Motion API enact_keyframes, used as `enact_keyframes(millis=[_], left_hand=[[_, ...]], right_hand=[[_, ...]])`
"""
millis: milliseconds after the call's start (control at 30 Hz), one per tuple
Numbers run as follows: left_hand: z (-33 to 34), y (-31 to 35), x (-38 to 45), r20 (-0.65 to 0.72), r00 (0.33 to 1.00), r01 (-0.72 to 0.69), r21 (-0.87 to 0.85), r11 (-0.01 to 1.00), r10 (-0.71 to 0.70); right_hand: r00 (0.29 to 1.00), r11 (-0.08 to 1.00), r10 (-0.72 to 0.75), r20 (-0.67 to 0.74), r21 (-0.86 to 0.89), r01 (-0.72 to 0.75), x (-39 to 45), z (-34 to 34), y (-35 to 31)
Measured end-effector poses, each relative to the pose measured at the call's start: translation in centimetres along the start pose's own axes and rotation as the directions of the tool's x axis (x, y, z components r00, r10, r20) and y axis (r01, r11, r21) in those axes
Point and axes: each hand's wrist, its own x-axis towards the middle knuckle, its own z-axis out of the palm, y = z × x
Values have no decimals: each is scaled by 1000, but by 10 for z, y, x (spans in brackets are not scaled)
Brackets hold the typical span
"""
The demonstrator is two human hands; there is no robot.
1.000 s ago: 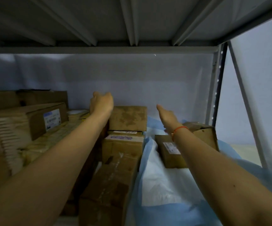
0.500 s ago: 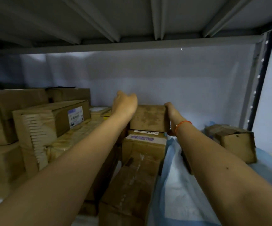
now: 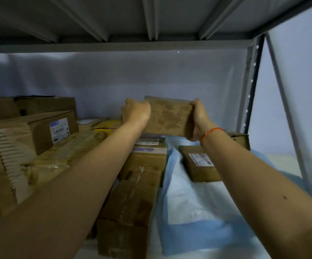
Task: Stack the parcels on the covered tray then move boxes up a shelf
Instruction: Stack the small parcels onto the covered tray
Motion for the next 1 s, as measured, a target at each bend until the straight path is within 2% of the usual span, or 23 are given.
enact_keyframes(millis=[100,233,367,533,600,633,700,733,767,800,867,933,1000], left_hand=[[12,10,-12,11,1000,-27,-25,999,27],[35,25,-34,107,992,-62,24,998,60],[56,37,-68,209,973,-95,-8,995,95],[68,44,-90,368,925,-68,-87,994,95],[69,42,-93,520,854,41,-117,992,26],[70,40,-94,621,784,115,-124,986,-14],[69,36,-100,800,596,248,-106,963,-66],[69,34,-104,858,509,296,-105,949,-65],[71,33,-109,890,453,328,-108,938,-56],[73,33,-113,904,424,343,-108,933,-51],[80,36,-116,910,412,350,-106,931,-52],[85,37,-117,901,428,357,-100,929,-67],[92,39,-117,885,459,360,-100,928,-83]], right_hand=[[993,997,-78,-91,-20,76,-20,-30,-13],[953,986,-164,-254,-78,149,-55,-78,-29],[912,987,-146,-384,-114,111,-77,-131,-37],[907,993,-62,-416,-116,15,-107,-175,-41],[928,994,-27,-373,-105,-13,-111,-185,-37],[930,994,-11,-368,-101,-28,-112,-190,-35],[956,997,-35,-291,-76,14,-113,-193,-31],[962,994,-70,-262,-96,46,-109,-196,-29],[961,990,-100,-259,-122,70,-104,-200,-25],[957,988,-101,-273,-139,64,-94,-204,-21],[953,981,-132,-272,-175,85,-92,-199,-20],[956,969,-146,-255,-233,86,-100,-183,-24],[973,954,-91,-214,-298,24,-102,-177,-31]])
